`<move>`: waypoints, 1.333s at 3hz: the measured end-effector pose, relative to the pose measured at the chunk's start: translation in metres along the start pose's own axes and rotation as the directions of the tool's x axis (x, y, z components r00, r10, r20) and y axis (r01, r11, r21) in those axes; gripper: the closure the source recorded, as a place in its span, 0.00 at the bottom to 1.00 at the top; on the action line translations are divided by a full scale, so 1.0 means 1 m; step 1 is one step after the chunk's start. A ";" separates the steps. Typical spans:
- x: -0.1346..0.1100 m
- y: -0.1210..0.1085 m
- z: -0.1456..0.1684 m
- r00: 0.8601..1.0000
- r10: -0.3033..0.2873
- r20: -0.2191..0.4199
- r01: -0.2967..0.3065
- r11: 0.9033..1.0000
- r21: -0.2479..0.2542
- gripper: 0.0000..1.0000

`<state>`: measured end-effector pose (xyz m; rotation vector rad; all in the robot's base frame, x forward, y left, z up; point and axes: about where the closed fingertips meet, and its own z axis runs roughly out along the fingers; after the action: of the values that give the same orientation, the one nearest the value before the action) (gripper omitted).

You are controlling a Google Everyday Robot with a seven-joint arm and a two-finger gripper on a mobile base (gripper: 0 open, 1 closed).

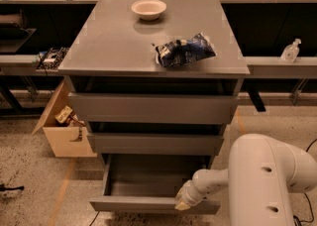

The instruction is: Open bottom drawer

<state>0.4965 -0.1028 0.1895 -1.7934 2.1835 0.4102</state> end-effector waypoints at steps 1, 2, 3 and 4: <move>0.012 0.026 0.004 1.000 0.009 0.008 -0.009 1.000 -0.009 1.00; 0.010 0.026 0.000 1.000 0.009 0.007 -0.009 1.000 -0.009 1.00; 0.017 0.042 0.002 1.000 0.020 0.009 -0.020 1.000 -0.010 1.00; 0.016 0.042 0.000 1.000 0.019 0.009 -0.019 1.000 -0.010 1.00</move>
Offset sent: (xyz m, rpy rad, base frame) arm -0.1732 -0.0282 -0.0402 0.0414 0.0560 -0.0797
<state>0.4523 -0.1096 0.1851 -1.7730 2.1979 0.4333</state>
